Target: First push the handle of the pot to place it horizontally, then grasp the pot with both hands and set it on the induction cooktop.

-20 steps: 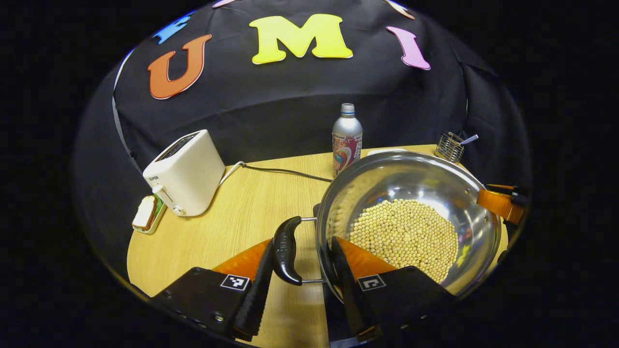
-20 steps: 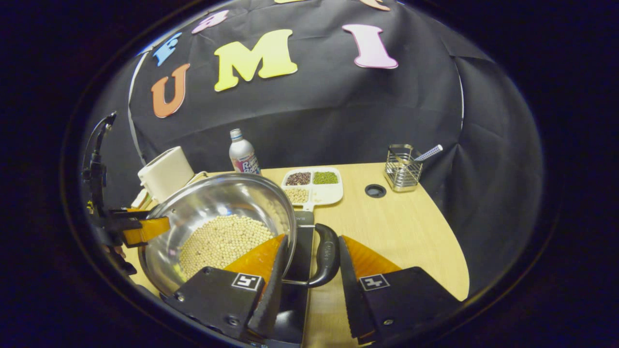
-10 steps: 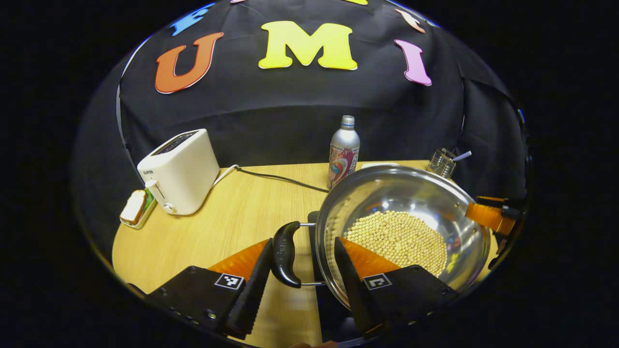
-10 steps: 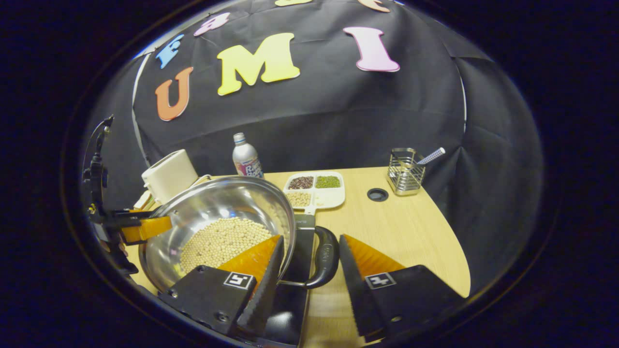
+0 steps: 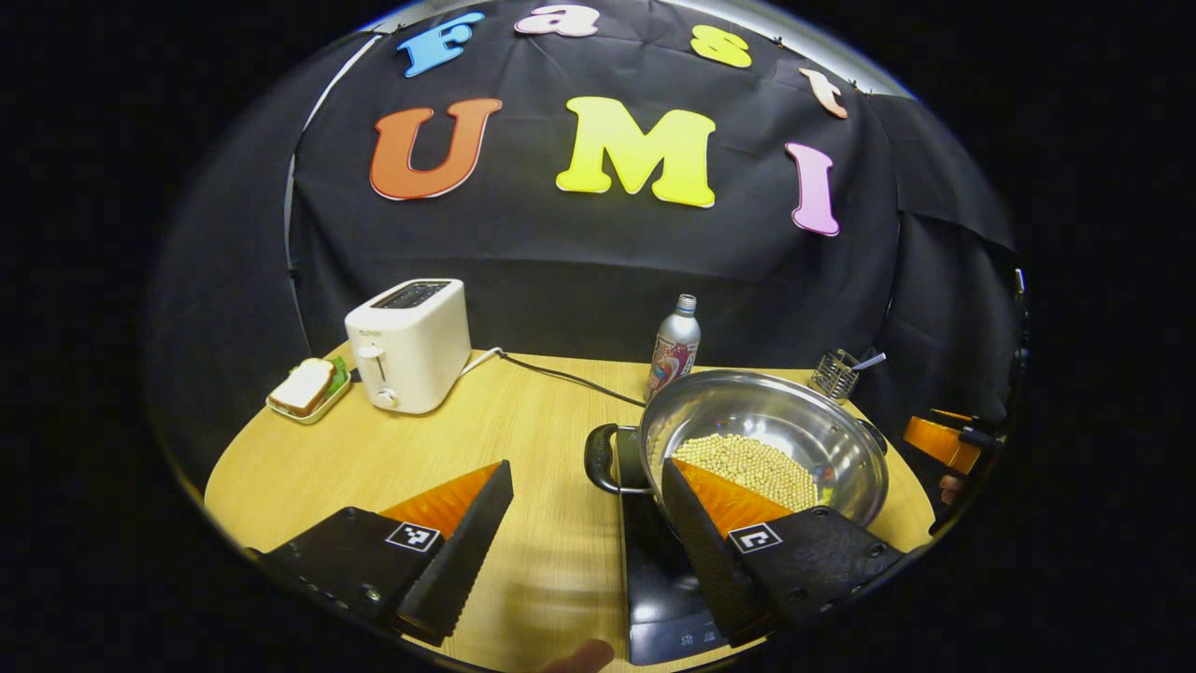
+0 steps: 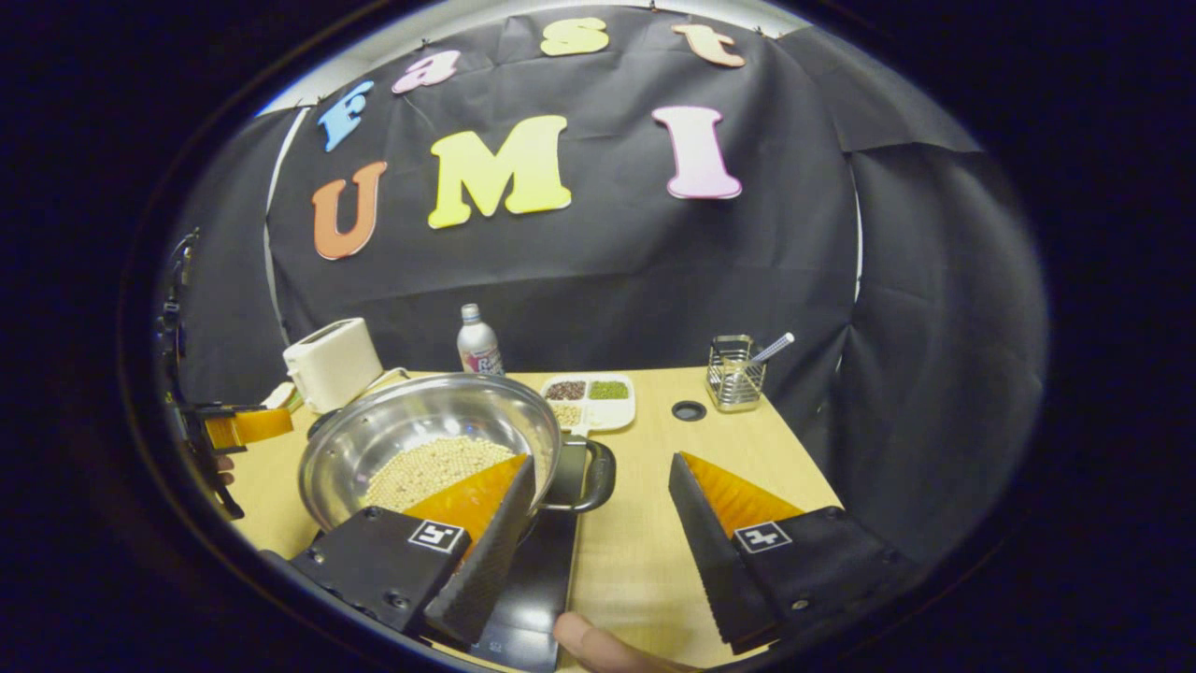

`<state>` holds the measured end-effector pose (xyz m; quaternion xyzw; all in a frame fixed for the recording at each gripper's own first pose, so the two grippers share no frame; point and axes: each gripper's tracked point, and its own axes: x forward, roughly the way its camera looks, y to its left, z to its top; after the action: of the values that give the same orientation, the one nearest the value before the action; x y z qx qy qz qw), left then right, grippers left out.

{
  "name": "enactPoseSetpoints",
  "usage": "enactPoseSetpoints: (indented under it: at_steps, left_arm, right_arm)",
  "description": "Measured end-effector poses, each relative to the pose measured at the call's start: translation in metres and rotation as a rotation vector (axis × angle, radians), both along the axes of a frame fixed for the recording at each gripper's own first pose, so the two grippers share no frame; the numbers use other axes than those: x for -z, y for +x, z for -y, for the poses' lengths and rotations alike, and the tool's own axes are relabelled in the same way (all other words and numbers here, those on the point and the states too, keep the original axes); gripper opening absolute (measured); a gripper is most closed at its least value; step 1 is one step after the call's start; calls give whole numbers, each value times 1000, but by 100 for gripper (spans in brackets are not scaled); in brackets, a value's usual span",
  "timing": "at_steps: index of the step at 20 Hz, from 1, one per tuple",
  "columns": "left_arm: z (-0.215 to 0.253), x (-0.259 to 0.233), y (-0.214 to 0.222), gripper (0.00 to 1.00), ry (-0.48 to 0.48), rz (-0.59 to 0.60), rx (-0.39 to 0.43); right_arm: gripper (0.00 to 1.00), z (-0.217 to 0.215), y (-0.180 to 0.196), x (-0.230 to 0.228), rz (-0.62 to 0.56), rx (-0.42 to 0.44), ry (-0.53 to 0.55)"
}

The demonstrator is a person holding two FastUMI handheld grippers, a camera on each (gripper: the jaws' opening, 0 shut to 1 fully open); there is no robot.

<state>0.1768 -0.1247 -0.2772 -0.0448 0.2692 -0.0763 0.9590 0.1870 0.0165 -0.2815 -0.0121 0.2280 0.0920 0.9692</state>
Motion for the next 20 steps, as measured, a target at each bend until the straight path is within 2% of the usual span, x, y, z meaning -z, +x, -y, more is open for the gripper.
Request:
enactPoseSetpoints:
  at_steps: [4, 11, 12, 13, 16, 19, 20]
  left_arm:
    - [-6, -32, -35, 96, -16, 60, -5]
    - [-19, -89, -99, 95, 70, 211, -48]
    - [-18, -94, -107, 95, 72, 226, -47]
    - [-14, -101, -117, 95, 68, 243, -45]
    - [-8, -118, -142, 95, 54, 290, -33]
    - [-8, -140, -173, 95, 40, 318, -37]
    - [-8, -148, -184, 95, 33, 333, -30]
  right_arm:
    - [90, 13, -33, -25, 47, 34, 28]
    - [89, 7, -102, -70, 152, 12, 74]
    - [91, 6, -113, -74, 165, 9, 75]
    - [97, 4, -124, -82, 184, 2, 82]
    - [96, 1, -154, -105, 249, -5, 95]
    - [99, 9, -184, -125, 301, 21, 88]
    - [96, 9, -196, -133, 314, 23, 85]
